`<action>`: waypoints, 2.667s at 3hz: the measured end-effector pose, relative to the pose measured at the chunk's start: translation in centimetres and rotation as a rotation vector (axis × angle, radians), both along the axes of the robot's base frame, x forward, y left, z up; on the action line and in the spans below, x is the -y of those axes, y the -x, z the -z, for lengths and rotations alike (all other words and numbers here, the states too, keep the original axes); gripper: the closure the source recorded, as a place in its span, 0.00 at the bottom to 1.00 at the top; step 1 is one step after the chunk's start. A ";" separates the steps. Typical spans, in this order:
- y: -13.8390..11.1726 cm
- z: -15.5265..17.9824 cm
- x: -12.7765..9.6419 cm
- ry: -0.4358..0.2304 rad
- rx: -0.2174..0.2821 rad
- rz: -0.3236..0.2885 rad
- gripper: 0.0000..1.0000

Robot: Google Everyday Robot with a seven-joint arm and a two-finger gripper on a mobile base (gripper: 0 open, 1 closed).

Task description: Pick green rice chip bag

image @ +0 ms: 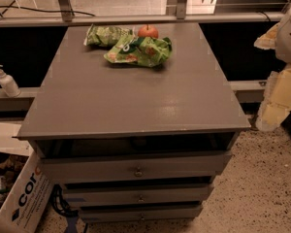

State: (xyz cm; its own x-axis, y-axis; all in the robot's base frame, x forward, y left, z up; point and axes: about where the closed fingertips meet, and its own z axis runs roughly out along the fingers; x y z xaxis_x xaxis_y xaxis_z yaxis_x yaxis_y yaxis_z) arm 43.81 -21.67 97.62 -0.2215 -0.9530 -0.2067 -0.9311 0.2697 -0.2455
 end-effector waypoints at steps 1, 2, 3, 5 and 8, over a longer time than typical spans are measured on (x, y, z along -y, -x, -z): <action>0.0 0.0 0.0 0.000 0.000 0.000 0.00; -0.8 0.5 -0.7 -0.006 0.024 -0.025 0.00; -3.4 1.7 -2.4 -0.062 0.065 -0.053 0.00; -10.7 4.0 -7.1 -0.195 0.154 -0.087 0.00; -13.9 4.6 -9.9 -0.284 0.211 -0.163 0.00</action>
Offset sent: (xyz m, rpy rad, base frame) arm 0.0233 0.0192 -0.0193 0.0183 -0.0497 0.0730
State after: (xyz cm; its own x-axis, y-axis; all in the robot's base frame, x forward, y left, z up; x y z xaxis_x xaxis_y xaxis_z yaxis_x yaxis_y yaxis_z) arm 57.68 -11.76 93.02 0.0037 -0.8705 -0.4922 -0.9042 0.2073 -0.3733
